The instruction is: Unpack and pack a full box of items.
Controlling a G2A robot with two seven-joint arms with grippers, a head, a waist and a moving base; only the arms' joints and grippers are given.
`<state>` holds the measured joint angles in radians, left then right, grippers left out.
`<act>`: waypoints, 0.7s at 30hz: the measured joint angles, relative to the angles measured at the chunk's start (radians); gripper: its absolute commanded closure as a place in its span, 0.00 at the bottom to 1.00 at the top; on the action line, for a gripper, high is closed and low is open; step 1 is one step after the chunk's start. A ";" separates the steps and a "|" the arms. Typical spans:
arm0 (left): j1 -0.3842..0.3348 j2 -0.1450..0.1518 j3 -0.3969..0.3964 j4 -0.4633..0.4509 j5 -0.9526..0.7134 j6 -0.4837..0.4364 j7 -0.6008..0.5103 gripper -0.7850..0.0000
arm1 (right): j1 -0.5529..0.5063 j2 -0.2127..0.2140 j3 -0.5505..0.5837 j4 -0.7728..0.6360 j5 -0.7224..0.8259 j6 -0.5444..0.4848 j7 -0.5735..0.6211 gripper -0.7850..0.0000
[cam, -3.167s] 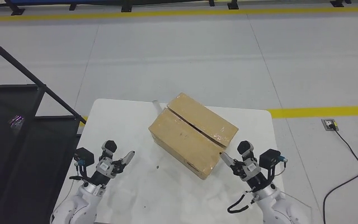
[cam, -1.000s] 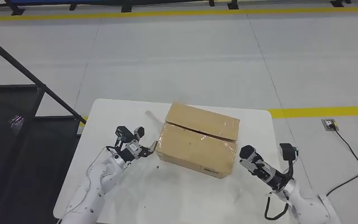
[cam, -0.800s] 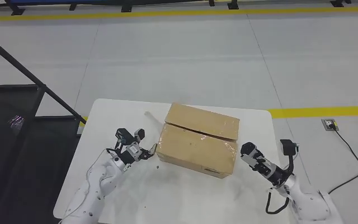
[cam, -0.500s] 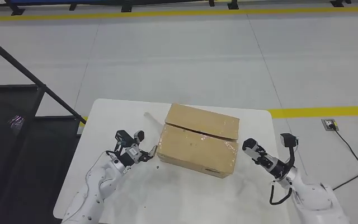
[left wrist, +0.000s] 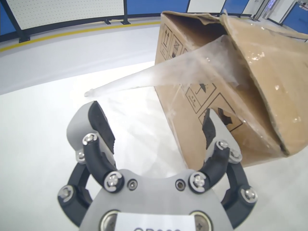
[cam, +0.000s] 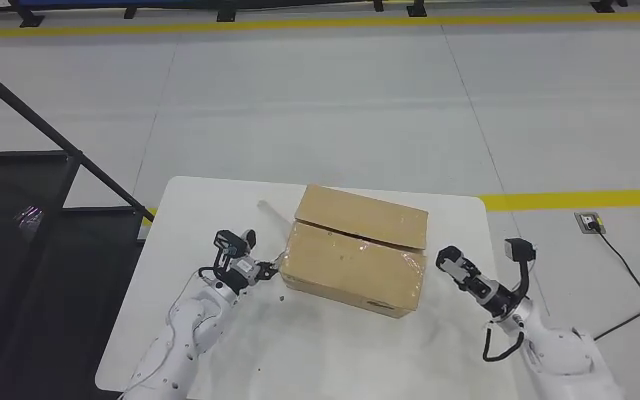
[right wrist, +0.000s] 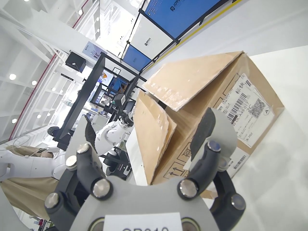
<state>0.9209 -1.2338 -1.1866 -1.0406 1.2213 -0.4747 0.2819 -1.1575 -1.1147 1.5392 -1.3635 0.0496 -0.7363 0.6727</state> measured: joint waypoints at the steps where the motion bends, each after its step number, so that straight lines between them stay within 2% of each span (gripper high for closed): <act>1: -0.001 -0.002 0.004 0.006 -0.013 -0.014 0.001 0.00 | 0.012 0.001 -0.003 0.023 0.016 -0.004 0.016 0.00; 7: 0.002 -0.005 0.002 0.006 -0.085 -0.076 -0.021 0.00 | 0.070 0.008 -0.025 0.128 0.134 -0.043 0.134 0.00; 13: 0.025 0.000 -0.003 -0.016 -0.072 -0.111 -0.033 0.00 | 0.135 0.015 -0.039 0.225 0.248 -0.064 0.236 0.00; 17: 0.039 0.004 -0.007 -0.025 -0.066 -0.128 -0.046 0.00 | 0.163 0.017 -0.054 0.256 0.348 -0.092 0.315 0.00; 21: 0.053 0.006 -0.010 -0.037 -0.074 -0.138 -0.049 0.00 | 0.173 0.024 -0.071 0.252 0.383 -0.082 0.330 0.00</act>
<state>0.9739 -1.2283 -1.1970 -1.0780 1.1471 -0.6127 0.2330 -0.9840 -1.0906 1.4687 -1.1117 0.4328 -0.8183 1.0024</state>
